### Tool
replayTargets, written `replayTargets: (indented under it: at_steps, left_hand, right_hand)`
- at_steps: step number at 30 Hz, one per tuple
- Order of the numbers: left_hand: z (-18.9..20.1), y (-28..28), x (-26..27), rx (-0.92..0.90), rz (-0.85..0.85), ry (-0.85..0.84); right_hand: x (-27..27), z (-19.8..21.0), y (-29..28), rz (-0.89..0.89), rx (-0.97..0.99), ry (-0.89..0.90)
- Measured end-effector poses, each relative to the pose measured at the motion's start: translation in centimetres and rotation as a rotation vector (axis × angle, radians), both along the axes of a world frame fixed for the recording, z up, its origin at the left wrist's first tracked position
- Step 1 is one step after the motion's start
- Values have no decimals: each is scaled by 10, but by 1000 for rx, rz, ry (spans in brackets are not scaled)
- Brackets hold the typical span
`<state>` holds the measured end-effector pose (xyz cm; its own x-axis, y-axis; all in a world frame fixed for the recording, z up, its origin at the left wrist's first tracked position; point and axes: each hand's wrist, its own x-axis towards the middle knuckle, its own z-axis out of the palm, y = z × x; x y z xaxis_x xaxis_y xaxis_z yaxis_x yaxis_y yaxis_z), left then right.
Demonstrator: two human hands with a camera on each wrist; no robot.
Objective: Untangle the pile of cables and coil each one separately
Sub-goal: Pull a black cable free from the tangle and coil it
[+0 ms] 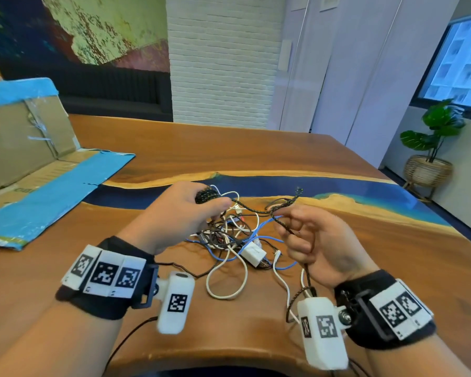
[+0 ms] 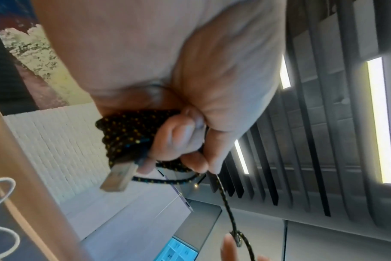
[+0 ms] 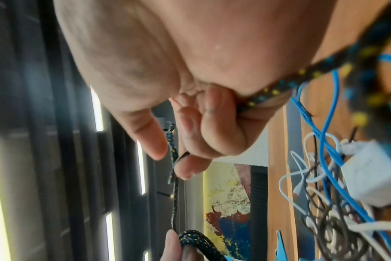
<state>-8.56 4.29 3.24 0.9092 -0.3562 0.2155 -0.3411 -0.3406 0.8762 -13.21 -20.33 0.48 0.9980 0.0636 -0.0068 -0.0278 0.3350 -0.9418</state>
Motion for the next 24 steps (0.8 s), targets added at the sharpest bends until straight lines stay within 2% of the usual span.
replayTargets:
  at_steps: [4,7,10,12,16,20,22,24]
  left_hand:
    - [-8,10,8,-20,153,-81]
    - [-11,23,14,-49,190,-95]
    - [-15,29,14,2,123,-55]
    - [-18,29,11,-66,34,12]
    - [-14,29,-1,-474,-201,189]
    - [0,14,-10,-986,-222,378]
    - [6,6,-9,-1216,-235,411]
    - [11,3,-2,-1388,-219,389]
  right_hand:
    - [-3,2,-1,-204,-449,-215]
    - [2,13,-26,-425,-489,-299]
    - [7,17,-50,-548,-541,-304]
    - [13,15,-58,-594,-593,-270]
    - [23,8,-61,-601,-762,-212]
    - [33,-6,-39,-391,-962,-163]
    - [33,-15,-24,-303,-958,-256]
    - [25,-22,-11,-237,-846,-358]
